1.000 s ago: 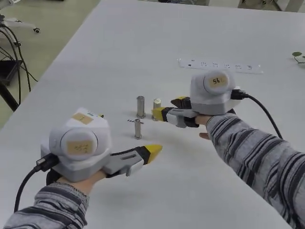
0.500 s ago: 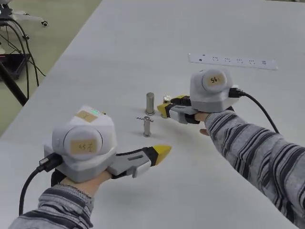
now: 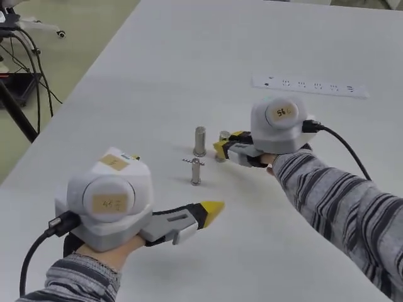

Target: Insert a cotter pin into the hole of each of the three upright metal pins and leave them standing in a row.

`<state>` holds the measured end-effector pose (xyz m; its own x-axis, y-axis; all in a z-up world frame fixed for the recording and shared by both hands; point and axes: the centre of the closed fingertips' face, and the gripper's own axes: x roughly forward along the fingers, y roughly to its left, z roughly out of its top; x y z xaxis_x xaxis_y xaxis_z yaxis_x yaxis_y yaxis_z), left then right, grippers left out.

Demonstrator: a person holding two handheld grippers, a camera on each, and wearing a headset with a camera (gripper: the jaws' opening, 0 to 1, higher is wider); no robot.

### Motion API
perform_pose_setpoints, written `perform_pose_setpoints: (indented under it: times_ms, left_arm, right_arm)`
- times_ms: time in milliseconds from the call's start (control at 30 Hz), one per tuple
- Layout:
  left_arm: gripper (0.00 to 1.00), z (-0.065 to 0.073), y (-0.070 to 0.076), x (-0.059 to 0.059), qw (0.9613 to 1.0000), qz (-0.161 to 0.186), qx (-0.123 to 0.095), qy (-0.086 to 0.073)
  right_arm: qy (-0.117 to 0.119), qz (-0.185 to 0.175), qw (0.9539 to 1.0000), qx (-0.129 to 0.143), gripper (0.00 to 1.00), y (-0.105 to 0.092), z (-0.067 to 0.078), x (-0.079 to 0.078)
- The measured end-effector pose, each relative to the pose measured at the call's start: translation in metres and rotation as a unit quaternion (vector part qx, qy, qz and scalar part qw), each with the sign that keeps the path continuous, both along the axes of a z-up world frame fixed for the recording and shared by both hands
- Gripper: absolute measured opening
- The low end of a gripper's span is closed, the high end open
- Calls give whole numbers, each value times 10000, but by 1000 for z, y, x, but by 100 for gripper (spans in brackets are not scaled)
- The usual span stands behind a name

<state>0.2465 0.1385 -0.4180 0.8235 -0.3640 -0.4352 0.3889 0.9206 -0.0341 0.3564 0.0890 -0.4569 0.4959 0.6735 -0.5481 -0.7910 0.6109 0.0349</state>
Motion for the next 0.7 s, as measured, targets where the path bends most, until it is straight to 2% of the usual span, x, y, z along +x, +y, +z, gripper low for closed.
perform_pose_setpoints:
  times_ms: [267, 367, 433, 700]
  left_arm:
    - [96, 4, -3, -3, 10000, -40, 35, -72]
    - [95, 6, -7, -6, 9999, -92, 54, -32]
    - [92, 8, -8, -7, 9999, -93, 31, -73]
    - [92, 10, -13, -9, 9998, -177, 49, -121]
  right_arm:
    - [-108, -88, 9999, 18, 8, -17, 11, -14]
    - [-112, -118, 9999, 28, 8, -26, 14, -22]
    - [-105, -133, 9999, 18, 8, -31, 14, -28]
    - [-130, -141, 9998, -78, 8, -45, 11, -47]
